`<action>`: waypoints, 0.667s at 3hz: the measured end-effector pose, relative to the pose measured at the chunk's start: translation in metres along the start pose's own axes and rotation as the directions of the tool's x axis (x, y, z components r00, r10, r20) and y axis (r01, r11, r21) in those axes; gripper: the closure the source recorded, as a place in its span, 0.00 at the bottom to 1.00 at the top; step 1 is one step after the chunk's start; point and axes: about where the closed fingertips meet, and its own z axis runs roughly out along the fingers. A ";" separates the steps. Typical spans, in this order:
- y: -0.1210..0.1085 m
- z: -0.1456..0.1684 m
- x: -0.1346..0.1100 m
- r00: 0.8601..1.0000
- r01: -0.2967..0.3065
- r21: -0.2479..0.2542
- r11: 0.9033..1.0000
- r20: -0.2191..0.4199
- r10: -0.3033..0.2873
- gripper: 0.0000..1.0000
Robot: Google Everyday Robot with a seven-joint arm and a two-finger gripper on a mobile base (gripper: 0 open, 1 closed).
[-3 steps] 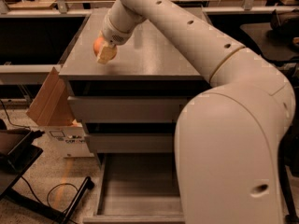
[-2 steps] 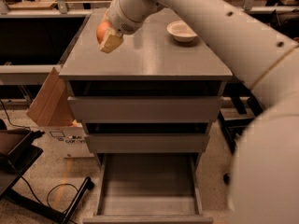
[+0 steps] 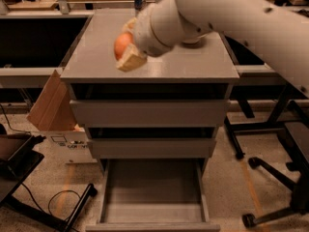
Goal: Place orange into bottom drawer
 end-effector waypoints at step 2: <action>0.102 0.026 0.093 0.992 -0.124 -0.048 0.991 -0.041 0.122 1.00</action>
Offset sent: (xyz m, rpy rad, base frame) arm -0.0471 -0.0604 -0.1948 0.0210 0.1923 -0.1080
